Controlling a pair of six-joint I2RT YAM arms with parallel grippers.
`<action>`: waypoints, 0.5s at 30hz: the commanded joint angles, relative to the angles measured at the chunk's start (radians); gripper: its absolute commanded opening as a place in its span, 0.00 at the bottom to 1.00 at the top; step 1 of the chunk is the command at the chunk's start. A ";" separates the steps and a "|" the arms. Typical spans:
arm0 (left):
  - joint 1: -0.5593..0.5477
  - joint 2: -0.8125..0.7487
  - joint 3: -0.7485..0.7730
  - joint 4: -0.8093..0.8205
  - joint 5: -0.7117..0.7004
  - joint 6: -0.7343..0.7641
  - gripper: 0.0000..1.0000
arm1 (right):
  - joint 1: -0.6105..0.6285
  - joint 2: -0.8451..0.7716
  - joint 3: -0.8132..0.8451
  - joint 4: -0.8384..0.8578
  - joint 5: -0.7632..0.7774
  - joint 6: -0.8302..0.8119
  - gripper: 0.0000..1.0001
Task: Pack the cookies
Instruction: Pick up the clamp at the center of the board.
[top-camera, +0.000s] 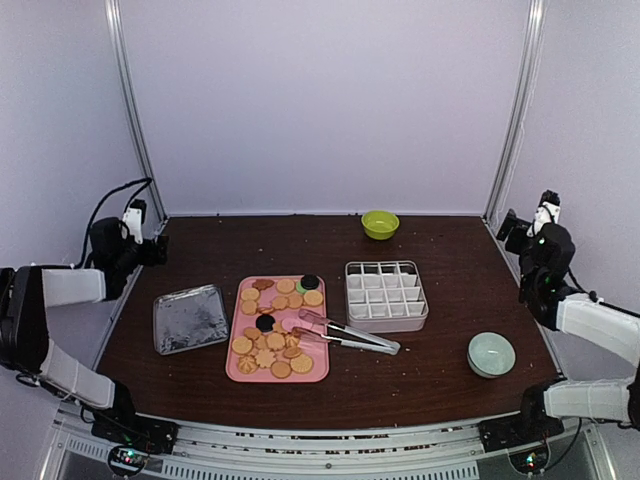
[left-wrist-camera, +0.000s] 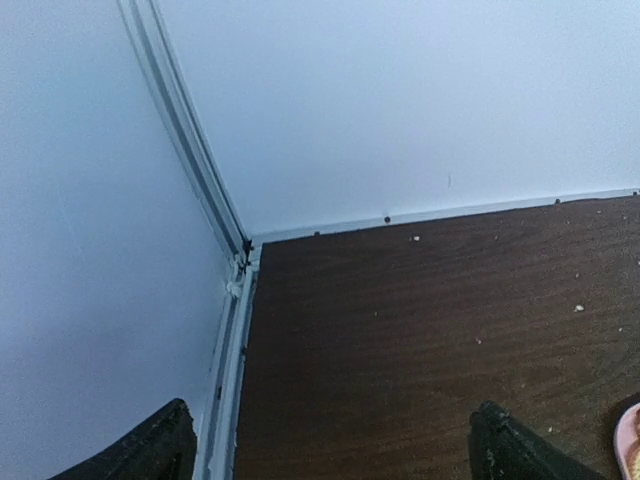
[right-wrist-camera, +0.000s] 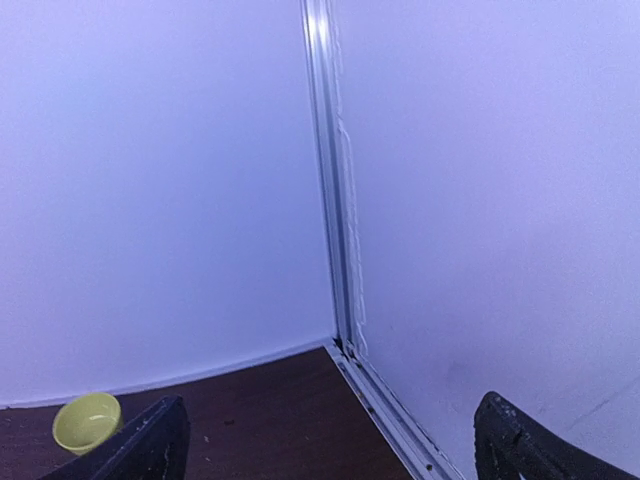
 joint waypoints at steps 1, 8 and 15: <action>0.006 0.063 0.419 -0.758 0.106 0.108 0.98 | 0.005 -0.074 0.143 -0.346 -0.180 -0.009 1.00; -0.017 0.193 0.758 -1.258 0.398 0.269 0.98 | 0.004 -0.042 0.251 -0.474 -0.606 0.293 1.00; -0.277 0.154 0.738 -1.298 0.346 0.410 0.98 | 0.216 0.031 0.310 -0.621 -0.511 0.270 1.00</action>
